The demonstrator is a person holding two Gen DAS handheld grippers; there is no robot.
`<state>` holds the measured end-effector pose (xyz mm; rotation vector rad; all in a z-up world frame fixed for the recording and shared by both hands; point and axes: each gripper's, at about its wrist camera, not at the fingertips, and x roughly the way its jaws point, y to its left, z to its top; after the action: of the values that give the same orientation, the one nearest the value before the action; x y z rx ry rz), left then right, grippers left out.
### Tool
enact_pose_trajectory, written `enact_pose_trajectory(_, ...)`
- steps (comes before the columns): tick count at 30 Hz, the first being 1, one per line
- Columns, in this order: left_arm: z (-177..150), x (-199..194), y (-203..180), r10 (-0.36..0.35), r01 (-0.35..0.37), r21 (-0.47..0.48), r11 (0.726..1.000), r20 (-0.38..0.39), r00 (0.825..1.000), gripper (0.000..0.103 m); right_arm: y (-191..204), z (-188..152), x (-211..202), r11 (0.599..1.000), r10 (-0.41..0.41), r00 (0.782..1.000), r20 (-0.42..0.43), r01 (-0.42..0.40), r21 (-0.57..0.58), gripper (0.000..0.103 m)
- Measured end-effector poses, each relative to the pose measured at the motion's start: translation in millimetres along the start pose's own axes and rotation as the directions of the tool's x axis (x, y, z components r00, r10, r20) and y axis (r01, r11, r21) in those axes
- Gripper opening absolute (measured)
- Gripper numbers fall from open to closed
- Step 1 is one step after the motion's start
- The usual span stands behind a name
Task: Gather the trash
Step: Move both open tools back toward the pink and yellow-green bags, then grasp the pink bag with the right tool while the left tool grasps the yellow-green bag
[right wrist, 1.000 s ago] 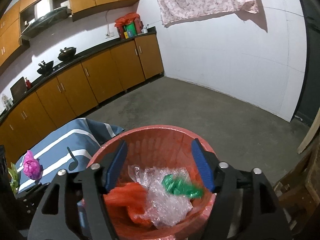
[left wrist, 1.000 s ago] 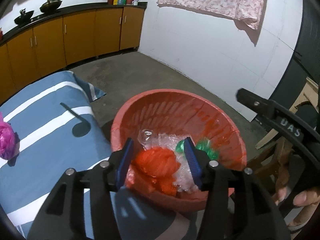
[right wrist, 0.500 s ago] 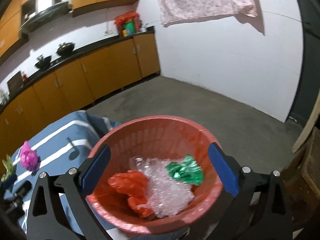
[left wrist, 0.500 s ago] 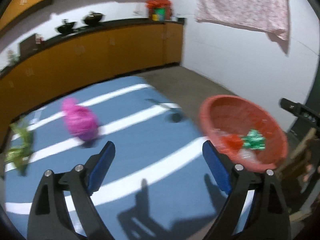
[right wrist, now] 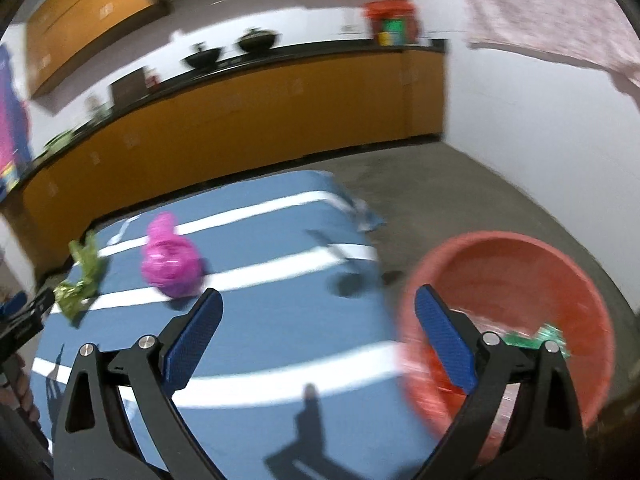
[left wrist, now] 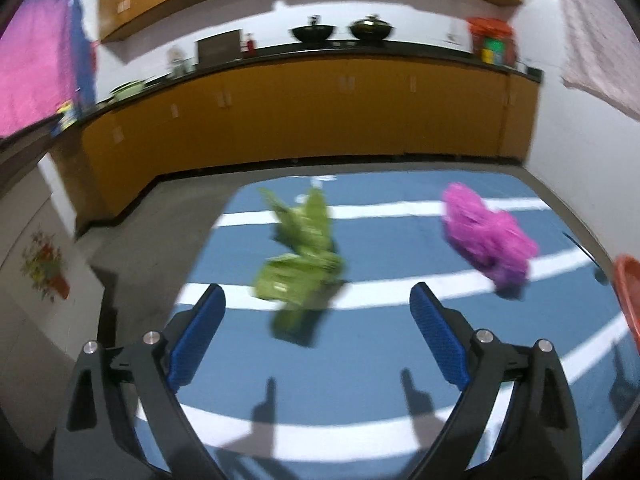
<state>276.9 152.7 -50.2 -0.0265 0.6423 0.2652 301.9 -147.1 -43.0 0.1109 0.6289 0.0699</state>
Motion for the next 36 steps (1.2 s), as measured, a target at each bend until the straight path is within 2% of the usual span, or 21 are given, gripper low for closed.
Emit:
enact_pose_trajectory(6,14.6,18.6,18.4,0.010,-0.010,-0.019,1.000,0.000,1.000,0.094,72.4,16.3,48.8,0.991,0.109,0.993,-0.036,-0.112,-0.076,0.091)
enact_pose_trajectory(12,22.0,40.5,27.2,-0.026,0.023,-0.074,0.997,-0.032,0.999,0.094,115.1,25.3,94.0,0.978,0.122,0.988,-0.089,-0.135,-0.159,0.091)
enact_pose_trajectory(17,23.4,60.6,23.2,-0.047,0.043,-0.062,0.997,-0.057,0.997,0.094,123.9,21.0,122.7,0.972,0.106,0.982,-0.158,-0.136,-0.192,0.088)
enact_pose_trajectory(21,24.2,79.8,13.0,-0.040,0.038,-0.028,0.999,-0.085,0.996,0.094,123.5,14.1,129.7,0.968,0.101,0.977,-0.188,-0.140,-0.208,0.080)
enact_pose_trajectory(26,21.1,103.5,10.0,-0.036,0.031,-0.035,0.999,-0.147,0.989,0.093,122.5,11.2,131.5,0.966,0.108,0.975,-0.194,-0.149,-0.213,0.078)
enact_pose_trajectory(33,19.2,124.5,15.7,-0.081,0.059,-0.102,0.993,-0.227,0.971,0.067,122.8,9.9,134.7,0.962,0.124,0.969,-0.214,-0.170,-0.214,0.065)
enact_pose_trajectory(36,19.1,128.0,12.8,-0.096,0.075,-0.097,0.992,-0.239,0.966,0.050,120.4,9.4,132.0,0.960,0.128,0.968,-0.216,-0.175,-0.216,0.062)
